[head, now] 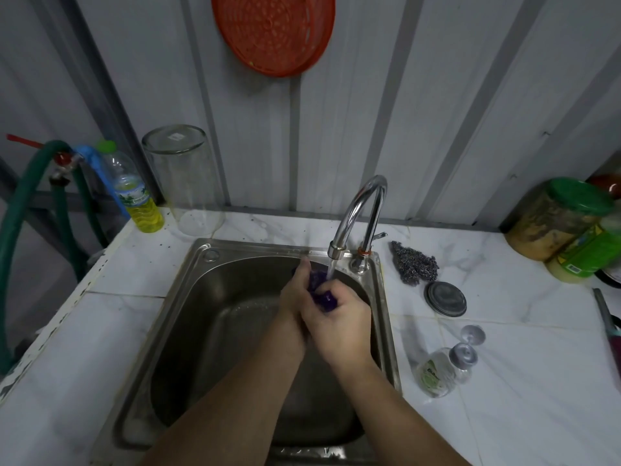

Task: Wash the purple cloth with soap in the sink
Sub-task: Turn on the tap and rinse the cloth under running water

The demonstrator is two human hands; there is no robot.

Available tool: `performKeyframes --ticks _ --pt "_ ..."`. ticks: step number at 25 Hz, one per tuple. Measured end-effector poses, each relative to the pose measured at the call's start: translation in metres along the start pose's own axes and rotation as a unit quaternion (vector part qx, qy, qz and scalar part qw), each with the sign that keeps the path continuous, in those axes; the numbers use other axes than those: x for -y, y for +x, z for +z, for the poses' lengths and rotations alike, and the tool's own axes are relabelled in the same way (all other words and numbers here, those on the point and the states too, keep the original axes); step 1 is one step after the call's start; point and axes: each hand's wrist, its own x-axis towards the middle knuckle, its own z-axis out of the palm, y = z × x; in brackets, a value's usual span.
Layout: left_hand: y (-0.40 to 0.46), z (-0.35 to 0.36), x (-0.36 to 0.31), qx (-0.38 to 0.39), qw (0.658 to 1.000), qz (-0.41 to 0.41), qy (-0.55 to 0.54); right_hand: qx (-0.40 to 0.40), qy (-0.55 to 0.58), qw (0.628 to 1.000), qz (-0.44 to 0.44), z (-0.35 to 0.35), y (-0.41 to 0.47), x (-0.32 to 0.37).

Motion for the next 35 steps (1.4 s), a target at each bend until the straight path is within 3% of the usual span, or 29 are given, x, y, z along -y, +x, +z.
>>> performKeyframes --ticks 5,12,15,18,21,25,28,35 --pt "-0.002 0.005 0.013 0.029 0.998 -0.034 -0.035 -0.007 -0.065 0.984 0.165 0.001 0.046 -0.003" --pt "-0.002 -0.002 0.003 -0.042 0.998 -0.008 0.055 0.030 -0.017 0.915 0.401 0.006 0.072 -0.027" --pt "-0.002 -0.004 -0.001 -0.025 1.000 -0.004 0.007 -0.038 0.033 0.917 0.395 0.002 0.050 -0.029" --pt "0.004 -0.001 -0.010 -0.055 0.998 0.027 -0.005 -0.093 0.096 0.950 0.284 0.004 0.021 -0.012" --pt "0.010 -0.004 -0.015 -0.109 0.990 0.041 0.081 -0.070 0.126 0.979 0.142 0.006 -0.015 0.009" --pt "-0.001 -0.009 -0.002 0.020 0.998 -0.053 0.026 -0.024 -0.044 0.998 0.035 0.010 -0.018 0.016" --pt "0.000 -0.004 0.008 0.031 0.998 -0.048 -0.023 -0.011 -0.066 0.991 0.119 0.009 0.019 0.018" --pt "-0.008 0.004 -0.007 -0.008 0.994 -0.015 0.112 -0.003 -0.126 0.937 0.327 -0.004 0.076 -0.016"
